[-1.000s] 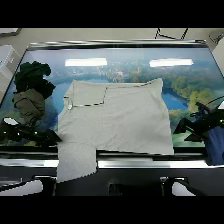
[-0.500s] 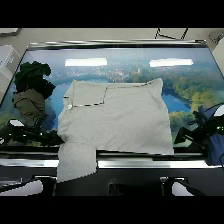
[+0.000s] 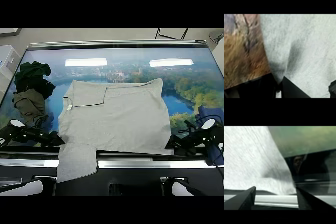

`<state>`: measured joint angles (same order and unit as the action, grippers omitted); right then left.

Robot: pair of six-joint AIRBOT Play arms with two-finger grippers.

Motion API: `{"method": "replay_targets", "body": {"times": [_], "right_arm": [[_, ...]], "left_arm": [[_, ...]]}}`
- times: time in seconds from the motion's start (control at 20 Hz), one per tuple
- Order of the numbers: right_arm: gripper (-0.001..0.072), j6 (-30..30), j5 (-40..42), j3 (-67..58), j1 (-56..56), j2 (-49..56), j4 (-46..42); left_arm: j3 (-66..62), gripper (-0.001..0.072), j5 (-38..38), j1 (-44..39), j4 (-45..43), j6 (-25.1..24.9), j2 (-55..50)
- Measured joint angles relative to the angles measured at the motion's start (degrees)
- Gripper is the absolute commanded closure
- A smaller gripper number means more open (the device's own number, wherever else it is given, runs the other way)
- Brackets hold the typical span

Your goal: Fold the clothes and pants, and hang the long-sleeved shirts on hangers.

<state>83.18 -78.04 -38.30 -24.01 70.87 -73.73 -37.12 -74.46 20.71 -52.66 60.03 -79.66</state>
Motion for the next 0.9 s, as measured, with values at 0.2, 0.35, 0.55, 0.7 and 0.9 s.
{"method": "replay_targets", "body": {"times": [0.2,0.35,0.55,0.7,0.9], "right_arm": [[0.0477,-0.46,-0.09,1.33,-0.02,1.81,2.93],[0.0671,-1.36,0.94,1.51,-0.02,2.62,4.33],[0.0675,-3.32,-3.21,-7.67,-0.02,0.98,7.65],[0.0674,-4.37,-3.39,-25.73,0.0,-1.99,11.78],[0.0674,-7.37,2.16,-56.57,0.04,-6.23,13.9]], "left_arm": [[0.0,0.0673,-0.68,-0.02,0.48,0.0,0.02],[-0.55,0.0674,-1.75,-0.02,0.55,0.17,0.22],[-7.39,0.0675,-3.39,0.04,4.07,0.37,4.35],[-22.67,0.0675,-2.56,0.39,10.64,1.44,11.23],[-52.48,0.0674,4.87,0.85,14.4,2.16,20.04]]}}
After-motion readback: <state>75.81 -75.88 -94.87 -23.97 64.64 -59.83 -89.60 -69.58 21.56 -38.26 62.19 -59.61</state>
